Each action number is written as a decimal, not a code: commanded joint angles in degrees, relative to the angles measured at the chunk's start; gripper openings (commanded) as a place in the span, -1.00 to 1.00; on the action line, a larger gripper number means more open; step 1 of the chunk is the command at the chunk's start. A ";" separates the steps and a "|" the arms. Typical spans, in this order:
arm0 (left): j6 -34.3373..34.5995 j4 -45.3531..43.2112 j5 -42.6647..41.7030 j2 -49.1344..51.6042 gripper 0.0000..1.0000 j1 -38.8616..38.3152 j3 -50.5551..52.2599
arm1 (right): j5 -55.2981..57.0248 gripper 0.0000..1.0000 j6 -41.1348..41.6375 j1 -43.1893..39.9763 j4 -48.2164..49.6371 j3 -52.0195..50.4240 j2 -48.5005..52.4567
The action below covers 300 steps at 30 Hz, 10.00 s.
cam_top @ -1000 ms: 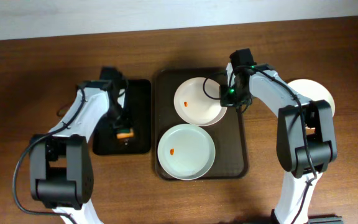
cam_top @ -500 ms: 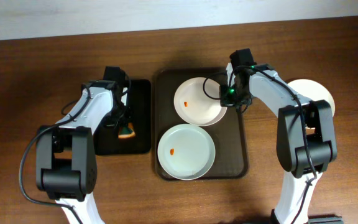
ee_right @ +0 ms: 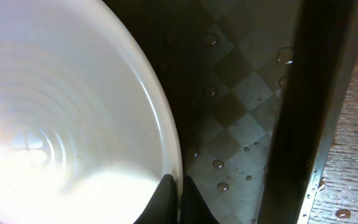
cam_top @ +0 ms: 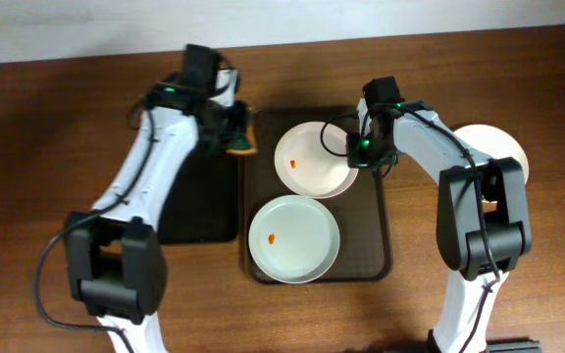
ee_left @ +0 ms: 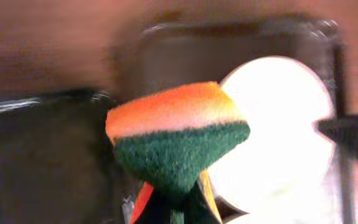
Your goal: Clean dirty plates on tray and stack at the side
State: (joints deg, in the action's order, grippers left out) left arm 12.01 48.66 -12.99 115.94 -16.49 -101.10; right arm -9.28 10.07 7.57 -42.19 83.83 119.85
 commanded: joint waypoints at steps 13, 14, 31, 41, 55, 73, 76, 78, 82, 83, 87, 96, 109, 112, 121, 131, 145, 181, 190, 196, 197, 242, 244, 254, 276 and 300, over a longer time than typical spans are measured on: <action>11.56 -13.94 6.84 19.91 -1.00 -14.95 -0.90 | 2.03 -0.92 3.76 -0.04 -1.25 -2.58 2.47; 11.52 -11.26 13.97 19.91 -1.00 -14.80 -1.53 | 2.03 -0.92 3.76 -0.04 -1.33 -2.58 2.47; 8.57 27.30 41.09 18.56 -1.00 -12.83 -27.82 | 2.05 -0.92 3.93 -0.11 -3.02 -2.58 2.47; 4.15 47.12 24.52 13.99 -1.00 2.49 -29.11 | 2.05 -0.92 3.74 -0.20 -3.02 -2.51 2.45; 2.64 36.83 20.02 -12.33 0.77 5.09 -18.03 | 0.76 -0.92 -0.55 -0.20 -2.14 -0.50 1.51; 2.64 37.97 20.26 -35.01 0.99 5.09 -18.03 | 29.73 -0.92 -5.33 31.12 2.93 16.70 -6.21; 2.64 37.97 20.26 -35.01 0.99 5.09 -18.03 | 47.84 -0.92 -5.38 36.48 6.86 16.70 -6.21; 2.67 37.97 20.26 -35.01 0.99 5.09 -18.03 | 56.65 -0.91 -5.38 39.39 7.78 16.70 -6.21; 2.67 37.97 20.26 -35.01 0.99 5.09 -18.03 | 66.45 -0.91 -5.42 43.28 8.33 16.70 -6.21; 2.67 37.97 20.26 -35.01 0.99 5.09 -18.03 | 68.11 -0.92 -6.05 44.41 8.63 16.70 -6.23; 2.67 37.97 20.26 -35.01 0.99 5.09 -18.03 | 68.48 -0.91 -7.96 47.06 8.48 16.70 -6.23; 2.64 37.97 20.26 -35.01 0.99 5.09 -18.03 | 68.48 -0.92 -7.98 47.54 8.81 16.70 -6.23; 2.64 37.97 20.26 -35.01 0.99 5.09 -18.03 | 39.30 -0.92 17.88 31.52 -10.69 16.74 -10.91; 2.64 37.97 20.26 -35.01 0.99 5.09 -18.03 | 15.47 -0.92 18.91 14.84 -15.28 16.74 -12.79; 2.64 37.97 20.26 -35.01 0.99 5.09 -18.03 | 8.37 -0.92 16.98 -27.10 -22.10 13.53 -9.86; 2.64 37.97 20.26 -35.01 0.99 5.09 -18.03 | 6.47 -0.19 14.49 -44.70 -13.00 -0.68 -9.94; 2.64 37.97 20.26 -35.01 0.99 5.09 -18.03 | -1.42 0.03 -6.23 5.46 -24.70 -2.10 -18.86; 2.67 37.97 20.26 -35.01 0.99 5.09 -18.03 | -3.17 -0.59 0.22 11.47 -7.04 -25.55 -18.97; 2.67 37.97 20.26 -35.01 0.99 5.09 -18.03 | 7.50 -0.92 6.84 7.26 6.21 -22.29 -18.99; 2.67 36.15 13.88 -34.82 0.99 5.05 -17.97 | 7.74 -0.92 11.85 2.91 9.60 -21.73 -18.99; 2.69 35.60 12.52 -34.51 0.99 5.03 -17.97 | 7.32 -0.92 10.78 2.91 9.57 -21.73 -18.99; 1.57 -4.79 16.24 0.52 -0.03 10.38 22.69 | 6.93 0.09 0.70 2.80 3.37 -21.73 -18.99; 1.60 -5.81 16.22 2.47 -0.35 10.29 23.10 | 6.93 0.09 0.70 2.80 3.19 -21.73 -18.99; 1.55 1.14 9.99 -5.01 -0.31 10.27 19.54 | 6.93 0.09 0.70 2.80 2.95 -21.73 -18.99; 1.53 8.79 11.13 -8.94 -1.00 8.26 16.61 | 6.97 0.07 -0.44 2.80 7.02 -21.73 -18.99; 12.20 -11.32 -9.09 10.71 -1.00 -17.90 5.16 | 6.54 -0.92 6.95 2.86 9.90 -22.01 -13.31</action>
State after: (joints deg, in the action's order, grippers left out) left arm 21.87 40.38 -15.00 123.46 -32.73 -95.42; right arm -4.12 16.49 10.52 -31.62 62.04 105.16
